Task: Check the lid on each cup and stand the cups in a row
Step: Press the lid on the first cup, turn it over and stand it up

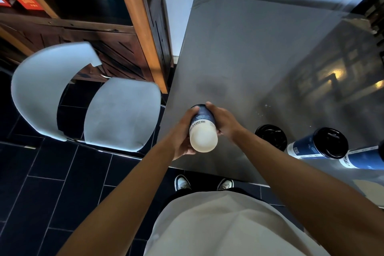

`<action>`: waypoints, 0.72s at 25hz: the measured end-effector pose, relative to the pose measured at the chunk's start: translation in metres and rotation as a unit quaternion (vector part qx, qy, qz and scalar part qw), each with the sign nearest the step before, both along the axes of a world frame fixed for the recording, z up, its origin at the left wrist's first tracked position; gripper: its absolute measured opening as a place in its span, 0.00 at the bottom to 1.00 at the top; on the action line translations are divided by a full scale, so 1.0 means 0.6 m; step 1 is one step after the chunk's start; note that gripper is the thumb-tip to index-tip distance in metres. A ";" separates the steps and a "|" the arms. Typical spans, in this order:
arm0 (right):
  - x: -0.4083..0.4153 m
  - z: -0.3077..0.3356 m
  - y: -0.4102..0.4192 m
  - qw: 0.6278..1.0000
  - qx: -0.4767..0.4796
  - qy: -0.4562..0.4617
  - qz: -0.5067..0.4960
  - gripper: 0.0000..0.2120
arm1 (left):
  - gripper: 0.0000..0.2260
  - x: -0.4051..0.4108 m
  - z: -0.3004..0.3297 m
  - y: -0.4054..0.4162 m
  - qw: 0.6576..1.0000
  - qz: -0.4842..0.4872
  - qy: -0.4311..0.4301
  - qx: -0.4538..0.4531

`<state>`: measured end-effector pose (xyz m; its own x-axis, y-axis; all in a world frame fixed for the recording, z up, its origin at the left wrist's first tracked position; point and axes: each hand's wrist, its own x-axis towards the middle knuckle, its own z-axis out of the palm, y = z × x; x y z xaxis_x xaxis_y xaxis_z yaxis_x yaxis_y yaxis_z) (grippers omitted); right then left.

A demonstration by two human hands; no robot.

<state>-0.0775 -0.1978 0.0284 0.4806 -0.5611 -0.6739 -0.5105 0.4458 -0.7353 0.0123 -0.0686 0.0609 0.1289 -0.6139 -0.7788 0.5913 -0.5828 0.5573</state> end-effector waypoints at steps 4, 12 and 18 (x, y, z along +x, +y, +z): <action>0.008 0.000 0.000 0.997 0.031 -0.018 -0.069 0.19 | 0.22 0.002 0.001 -0.007 0.988 0.106 0.101 -0.053; 0.019 0.005 0.015 0.986 0.097 -0.063 -0.119 0.29 | 0.23 -0.010 -0.001 -0.008 0.962 0.178 0.168 -0.123; 0.014 0.001 0.007 0.992 0.067 -0.057 -0.085 0.28 | 0.34 -0.003 0.003 -0.006 0.994 0.090 0.057 -0.035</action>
